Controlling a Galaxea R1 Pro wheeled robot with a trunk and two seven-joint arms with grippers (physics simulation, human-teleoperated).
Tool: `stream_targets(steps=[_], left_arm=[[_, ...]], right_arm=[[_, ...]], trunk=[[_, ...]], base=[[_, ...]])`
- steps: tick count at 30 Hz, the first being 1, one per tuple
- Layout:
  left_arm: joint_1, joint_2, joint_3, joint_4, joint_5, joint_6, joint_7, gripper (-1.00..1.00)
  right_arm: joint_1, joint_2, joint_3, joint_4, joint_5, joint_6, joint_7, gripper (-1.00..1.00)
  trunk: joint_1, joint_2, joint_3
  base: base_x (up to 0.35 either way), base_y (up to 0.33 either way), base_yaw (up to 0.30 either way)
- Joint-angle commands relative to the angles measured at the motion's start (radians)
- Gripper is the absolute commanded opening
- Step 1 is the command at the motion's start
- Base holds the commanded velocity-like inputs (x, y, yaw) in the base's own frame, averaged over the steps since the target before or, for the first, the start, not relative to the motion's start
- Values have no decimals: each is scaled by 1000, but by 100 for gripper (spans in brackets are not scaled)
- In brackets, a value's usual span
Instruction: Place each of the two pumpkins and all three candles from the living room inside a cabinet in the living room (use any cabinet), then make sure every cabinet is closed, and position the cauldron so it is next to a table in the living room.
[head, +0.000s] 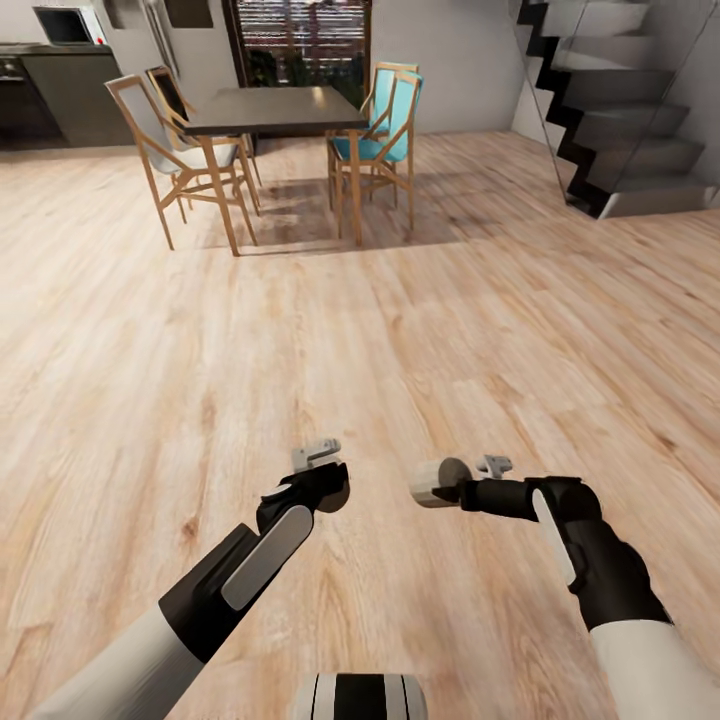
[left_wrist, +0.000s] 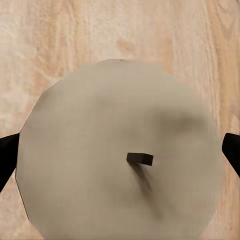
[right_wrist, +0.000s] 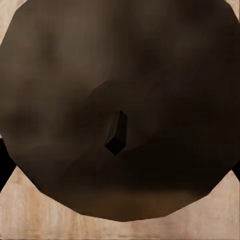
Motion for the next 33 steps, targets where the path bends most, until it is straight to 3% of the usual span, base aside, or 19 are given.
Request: stream_targets(steps=[1,14,22,33], left_arm=[[0,0,0,0,-1,0,0,-100],[0,-12,-1,0,-2,-2,-1,-100],[0,-11,-4,-15,-4,-7,-2,-100],[0,-8,-3,-15,-2,-12,-2,-100]], right_arm=[[1,0,5,1,3,-3,-4,-100],[1,1,9,2,0,-25,-22,-100],[3,1,9,2,-1,-26,-22,-100],[3,1,9,2,-2,-26,-22,-100]], trunk=[[0,0,3],[-6,3,45],[-6,3,40],[-6,3,36]], base=[[0,0,284],[0,0,284],[8,0,284],[200,0,194]])
